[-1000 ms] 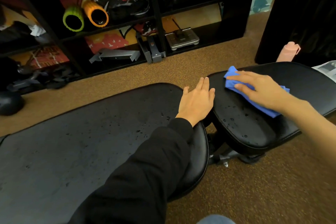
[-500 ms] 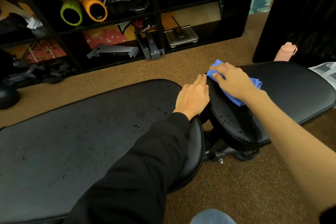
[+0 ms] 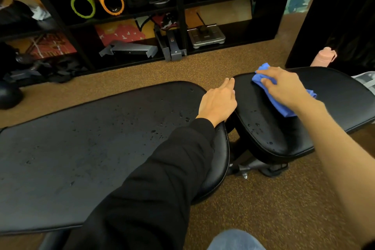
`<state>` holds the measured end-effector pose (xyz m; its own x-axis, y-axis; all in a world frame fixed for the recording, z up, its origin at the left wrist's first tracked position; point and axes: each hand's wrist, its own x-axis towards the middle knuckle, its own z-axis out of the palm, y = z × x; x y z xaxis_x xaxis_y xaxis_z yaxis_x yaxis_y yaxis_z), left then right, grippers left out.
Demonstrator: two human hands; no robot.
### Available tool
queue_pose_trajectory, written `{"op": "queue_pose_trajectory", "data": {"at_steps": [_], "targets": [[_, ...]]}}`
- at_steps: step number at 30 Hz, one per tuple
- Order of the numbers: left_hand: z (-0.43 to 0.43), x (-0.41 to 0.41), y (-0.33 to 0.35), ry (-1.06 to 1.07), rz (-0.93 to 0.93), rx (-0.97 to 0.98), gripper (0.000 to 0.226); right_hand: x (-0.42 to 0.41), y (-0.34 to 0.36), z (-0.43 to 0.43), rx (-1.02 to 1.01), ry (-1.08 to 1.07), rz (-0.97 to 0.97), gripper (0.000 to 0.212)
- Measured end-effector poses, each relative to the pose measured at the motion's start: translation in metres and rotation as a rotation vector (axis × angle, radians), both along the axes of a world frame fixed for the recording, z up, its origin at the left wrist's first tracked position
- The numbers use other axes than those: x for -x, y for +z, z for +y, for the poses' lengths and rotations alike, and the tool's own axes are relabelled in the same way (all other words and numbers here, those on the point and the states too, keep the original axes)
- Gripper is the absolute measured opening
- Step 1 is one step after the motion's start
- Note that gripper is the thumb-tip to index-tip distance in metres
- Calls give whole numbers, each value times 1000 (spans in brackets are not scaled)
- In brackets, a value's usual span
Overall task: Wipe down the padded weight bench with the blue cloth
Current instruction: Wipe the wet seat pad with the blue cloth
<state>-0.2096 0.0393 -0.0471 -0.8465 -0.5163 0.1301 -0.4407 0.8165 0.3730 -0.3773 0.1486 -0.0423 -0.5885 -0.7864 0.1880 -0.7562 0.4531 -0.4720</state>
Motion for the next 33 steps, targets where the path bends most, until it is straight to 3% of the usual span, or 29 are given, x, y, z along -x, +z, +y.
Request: {"op": "queue_pose_trajectory", "data": {"at_steps": [5,15,20,25,33], "targets": [[-1,1,-1,5,5,-27,47,-24,-4,-18,-40,-43,1,38],[-3,1,-1,1,-7,-54,49,-54,2,41,2,289,7,38],[-3,1,-3,4,-1,-25,48,-12,-1,27,-12,24,37,37],[-3,2,-3,14,6,-19,48,-31,-4,-15,-72,-268,89,40],[-3,1,1,7,-4,-45,51,-93,-5,17,-18,102,55,41]]}}
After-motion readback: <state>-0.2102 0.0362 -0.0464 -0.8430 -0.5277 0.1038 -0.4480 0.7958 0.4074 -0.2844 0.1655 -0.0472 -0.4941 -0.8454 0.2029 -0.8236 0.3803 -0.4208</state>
